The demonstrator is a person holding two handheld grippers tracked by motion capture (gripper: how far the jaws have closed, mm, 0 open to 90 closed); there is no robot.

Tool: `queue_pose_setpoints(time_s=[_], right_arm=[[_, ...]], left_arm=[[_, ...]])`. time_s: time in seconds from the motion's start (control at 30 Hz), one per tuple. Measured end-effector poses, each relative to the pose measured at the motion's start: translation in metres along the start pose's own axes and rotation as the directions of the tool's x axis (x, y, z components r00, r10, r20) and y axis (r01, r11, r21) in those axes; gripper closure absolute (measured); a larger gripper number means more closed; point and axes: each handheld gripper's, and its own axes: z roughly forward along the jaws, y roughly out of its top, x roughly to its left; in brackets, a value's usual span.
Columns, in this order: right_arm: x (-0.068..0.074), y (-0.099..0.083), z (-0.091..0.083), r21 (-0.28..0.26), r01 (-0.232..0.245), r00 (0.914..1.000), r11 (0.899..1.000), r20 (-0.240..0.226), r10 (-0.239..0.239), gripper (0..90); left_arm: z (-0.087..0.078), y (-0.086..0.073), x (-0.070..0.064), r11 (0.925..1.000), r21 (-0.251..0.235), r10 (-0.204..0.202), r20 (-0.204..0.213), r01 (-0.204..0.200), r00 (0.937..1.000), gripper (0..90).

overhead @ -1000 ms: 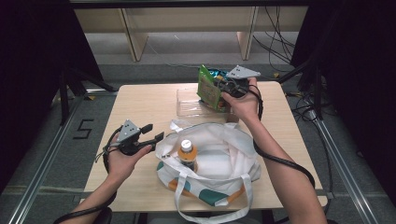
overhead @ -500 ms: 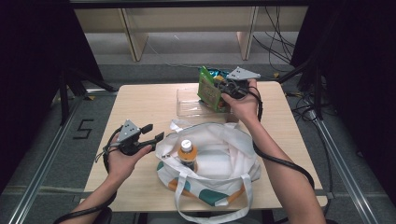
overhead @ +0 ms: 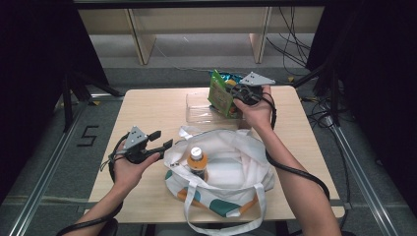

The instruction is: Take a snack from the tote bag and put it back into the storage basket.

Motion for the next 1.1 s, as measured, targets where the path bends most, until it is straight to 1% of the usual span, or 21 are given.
queue_pose_setpoints(time_s=[0.03,0.13,0.27,0.3,0.33,0.37,0.47,0.5,0.53,0.57,0.6,0.63,0.67,0.7,0.8,0.83,0.87,0.9,0.93,1.0,1.1], right_arm=[[-0.0010,-0.0002,0.0003,-0.003,0.010,1.0000,1.000,-0.002,-0.010,90.0],[-0.0014,-0.0013,0.0000,0.002,0.001,1.0000,1.000,0.002,-0.001,90.0],[-0.0018,-0.0021,0.0015,-0.007,0.011,0.9999,1.000,-0.004,-0.012,90.0],[-0.0018,-0.0021,0.0015,-0.007,0.011,0.9999,1.000,-0.004,-0.012,90.0],[-0.0003,-0.0022,0.0009,-0.001,0.002,1.0000,1.000,0.006,-0.002,90.0],[-0.0018,-0.0021,0.0012,-0.005,0.028,0.9995,1.000,0.015,-0.028,90.0],[-0.0016,-0.0023,0.0015,0.000,0.026,0.9997,1.000,0.004,-0.026,90.0],[-0.0013,-0.0030,0.0020,-0.004,0.028,0.9995,1.000,0.016,-0.028,90.0],[-0.0013,-0.0030,0.0020,-0.004,0.028,0.9995,1.000,0.016,-0.028,90.0],[-0.0003,-0.0039,0.0020,0.004,0.018,0.9998,1.000,0.009,-0.018,90.0],[0.0006,-0.0044,0.0014,0.008,0.007,0.9998,1.000,0.017,-0.007,90.0],[-0.0008,-0.0050,0.0017,0.000,0.028,0.9993,1.000,0.024,-0.028,90.0],[-0.0008,-0.0050,0.0017,0.000,0.028,0.9993,1.000,0.024,-0.028,90.0],[-0.0004,-0.0066,0.0021,0.007,0.015,0.9998,1.000,0.015,-0.015,90.0],[-0.0002,-0.0075,0.0019,0.008,0.013,0.9997,1.000,0.020,-0.013,90.0],[0.0002,-0.0087,0.0015,0.010,0.004,0.9998,1.000,0.020,-0.004,90.0],[0.0002,-0.0087,0.0015,0.010,0.004,0.9998,1.000,0.020,-0.004,90.0],[-0.0021,-0.0091,0.0017,0.008,0.033,0.9992,0.999,0.023,-0.033,90.0],[-0.0021,-0.0091,0.0017,0.008,0.033,0.9992,0.999,0.023,-0.033,90.0],[-0.0011,-0.0100,0.0016,0.014,0.010,0.9997,1.000,0.021,-0.010,90.0],[-0.0009,-0.0102,0.0017,0.013,0.011,0.9997,1.000,0.022,-0.011,90.0]], left_arm=[[0.0000,0.0000,0.0000,1.0000,0.000,0.000,0.000,0.000,1.0000,40.3],[-0.0001,0.0001,-0.0002,1.0000,-0.002,-0.002,0.000,0.002,1.0000,40.3],[-0.0001,0.0001,-0.0004,1.0000,-0.002,-0.004,0.000,0.004,1.0000,40.3],[-0.0001,0.0001,-0.0003,1.0000,-0.002,-0.003,0.000,0.003,1.0000,40.3],[-0.0001,0.0001,-0.0001,1.0000,-0.001,-0.002,0.000,0.002,1.0000,40.3],[-0.0001,0.0001,-0.0003,1.0000,-0.002,-0.003,0.000,0.003,1.0000,40.3],[-0.0001,0.0001,-0.0003,1.0000,-0.002,-0.003,0.001,0.003,1.0000,40.3],[-0.0001,0.0001,-0.0002,1.0000,-0.002,-0.003,0.001,0.003,1.0000,40.3],[-0.0002,0.0001,-0.0002,1.0000,-0.002,-0.003,0.000,0.003,1.0000,40.3],[-0.0001,0.0001,-0.0001,1.0000,-0.002,-0.002,0.001,0.002,1.0000,40.3],[-0.0001,0.0001,-0.0001,1.0000,-0.002,-0.002,0.001,0.002,1.0000,40.3],[-0.0001,0.0000,-0.0003,1.0000,-0.001,-0.002,0.001,0.002,1.0000,40.3],[-0.0001,0.0000,-0.0003,1.0000,-0.001,-0.002,0.001,0.002,1.0000,40.3],[-0.0001,0.0001,-0.0008,1.0000,-0.002,-0.006,0.001,0.006,1.0000,40.3],[0.0005,-0.0001,-0.0007,0.9999,-0.011,-0.009,0.008,0.009,0.9999,40.3],[-0.0002,0.0002,-0.0005,1.0000,-0.002,-0.002,0.000,0.002,1.0000,40.3],[-0.0002,0.0002,-0.0005,1.0000,-0.002,-0.002,0.000,0.002,1.0000,40.3],[-0.0001,0.0000,-0.0006,1.0000,0.000,-0.002,0.001,0.002,1.0000,40.3],[-0.0001,0.0000,-0.0006,1.0000,0.000,-0.002,0.001,0.002,1.0000,40.3],[0.0000,0.0001,-0.0010,1.0000,-0.001,-0.006,0.001,0.006,1.0000,40.3],[-0.0001,0.0000,-0.0007,1.0000,0.000,-0.004,0.001,0.004,1.0000,40.3]])
